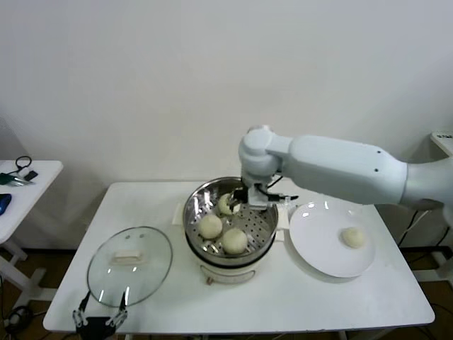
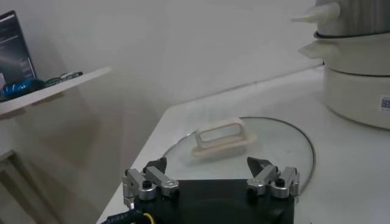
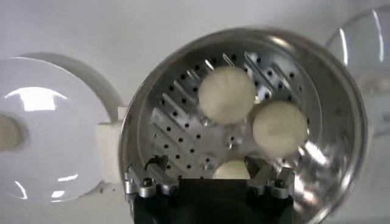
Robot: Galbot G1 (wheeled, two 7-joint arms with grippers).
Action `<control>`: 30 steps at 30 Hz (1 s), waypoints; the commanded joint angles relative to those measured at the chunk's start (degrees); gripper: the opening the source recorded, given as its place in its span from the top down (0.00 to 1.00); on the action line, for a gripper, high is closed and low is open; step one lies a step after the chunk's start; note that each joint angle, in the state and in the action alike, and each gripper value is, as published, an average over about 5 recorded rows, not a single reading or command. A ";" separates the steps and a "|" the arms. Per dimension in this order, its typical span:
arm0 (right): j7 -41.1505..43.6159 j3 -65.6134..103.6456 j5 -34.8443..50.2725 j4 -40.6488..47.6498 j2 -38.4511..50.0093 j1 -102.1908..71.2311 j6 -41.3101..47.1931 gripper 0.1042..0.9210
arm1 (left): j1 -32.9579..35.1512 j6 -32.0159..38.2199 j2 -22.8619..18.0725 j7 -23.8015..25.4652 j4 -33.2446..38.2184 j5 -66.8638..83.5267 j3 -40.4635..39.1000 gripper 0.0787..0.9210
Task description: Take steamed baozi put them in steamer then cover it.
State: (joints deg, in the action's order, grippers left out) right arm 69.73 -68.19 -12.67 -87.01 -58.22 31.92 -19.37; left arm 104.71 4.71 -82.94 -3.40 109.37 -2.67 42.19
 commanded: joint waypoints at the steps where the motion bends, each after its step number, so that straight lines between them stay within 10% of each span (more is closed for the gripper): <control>1: -10.36 -6.00 14.77 2.50 13.87 5.45 17.96 0.12 | 0.12 0.09 0.19 -0.03 0.13 0.07 -0.04 0.12; 11: -5.76 -0.43 21.12 8.77 26.19 -3.97 27.36 0.12 | 0.06 -0.01 0.52 -0.04 0.27 0.33 -0.01 0.12; 30: -1.03 27.50 -1.98 32.12 22.86 -34.46 14.17 0.12 | 0.80 -0.36 -0.18 -0.01 1.15 -0.13 0.38 0.12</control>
State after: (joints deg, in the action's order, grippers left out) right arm 67.46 -53.45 -5.15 -66.96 -35.02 10.67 -1.06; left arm 105.45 4.41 -83.03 -3.43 110.47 -2.70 42.51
